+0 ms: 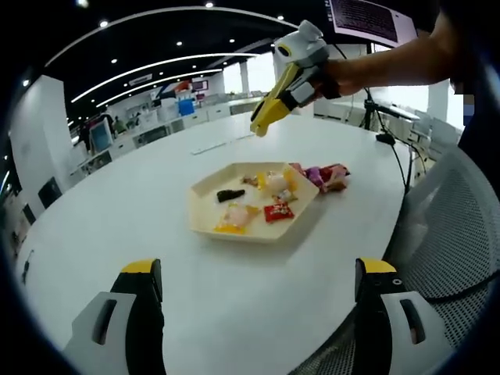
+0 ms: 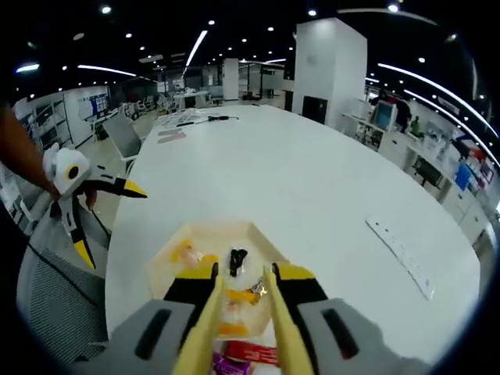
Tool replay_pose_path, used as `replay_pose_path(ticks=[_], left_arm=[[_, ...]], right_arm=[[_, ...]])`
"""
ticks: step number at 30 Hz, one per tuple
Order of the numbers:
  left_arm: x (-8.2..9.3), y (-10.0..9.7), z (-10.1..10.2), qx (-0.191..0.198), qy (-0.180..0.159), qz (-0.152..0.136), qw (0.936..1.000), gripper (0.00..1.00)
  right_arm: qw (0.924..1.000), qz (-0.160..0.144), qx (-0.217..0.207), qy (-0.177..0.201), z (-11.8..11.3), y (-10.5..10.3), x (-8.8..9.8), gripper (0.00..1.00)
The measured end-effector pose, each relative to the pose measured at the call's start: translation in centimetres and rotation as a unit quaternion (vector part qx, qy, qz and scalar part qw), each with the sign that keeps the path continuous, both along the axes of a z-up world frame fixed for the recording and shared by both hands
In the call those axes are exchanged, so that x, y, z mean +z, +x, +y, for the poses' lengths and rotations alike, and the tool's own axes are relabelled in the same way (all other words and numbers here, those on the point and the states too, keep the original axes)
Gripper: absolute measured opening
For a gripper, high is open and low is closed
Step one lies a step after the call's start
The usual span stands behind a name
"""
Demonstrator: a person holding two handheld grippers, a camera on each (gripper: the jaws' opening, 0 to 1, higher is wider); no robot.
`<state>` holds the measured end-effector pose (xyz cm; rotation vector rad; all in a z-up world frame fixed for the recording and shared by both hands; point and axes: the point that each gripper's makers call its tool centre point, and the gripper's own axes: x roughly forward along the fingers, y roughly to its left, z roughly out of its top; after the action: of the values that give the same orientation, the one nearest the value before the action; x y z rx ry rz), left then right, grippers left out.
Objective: Place the target food into the container with the food tongs after gripping and lifting it, then release it inside without dropping or visibly crushing the food.
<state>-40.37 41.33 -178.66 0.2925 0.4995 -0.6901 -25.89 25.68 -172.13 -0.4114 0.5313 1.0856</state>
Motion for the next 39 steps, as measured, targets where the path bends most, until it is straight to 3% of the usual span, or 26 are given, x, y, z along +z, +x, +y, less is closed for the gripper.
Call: replay_pose_path(ticks=[6,18,23,25,36,39], left_arm=[[-0.1,0.0,0.0,-0.001,0.002,0.003,1.0,0.99],[0.0,0.0,0.0,0.0,0.002,0.002,1.0,0.99],[-0.2,-0.1,-0.2,-0.001,-0.006,0.01,0.9999,0.99],[0.2,-0.3,-0.7,0.005,-0.044,0.029,0.9986,0.99],[0.1,-0.4,-0.9,0.006,-0.047,0.035,0.9983,0.99],[-0.4,-0.6,-0.9,0.009,-0.048,0.052,0.9975,0.99]], right_arm=[[0.9999,-0.009,0.006,-0.003,-3.3,-1.5,0.0,0.27],[0.9996,-0.012,0.016,-0.02,-7.3,-4.1,-1.3,0.27],[0.9995,-0.005,0.025,-0.017,-8.2,-5.6,-1.5,0.28],[0.9993,0.001,0.035,-0.01,-8.3,-6.4,-1.7,0.28],[0.9985,0.003,0.053,-0.012,-9.7,-8.4,-2.5,0.28],[0.9984,0.005,0.056,-0.012,-10.0,-8.6,-2.7,0.28]])
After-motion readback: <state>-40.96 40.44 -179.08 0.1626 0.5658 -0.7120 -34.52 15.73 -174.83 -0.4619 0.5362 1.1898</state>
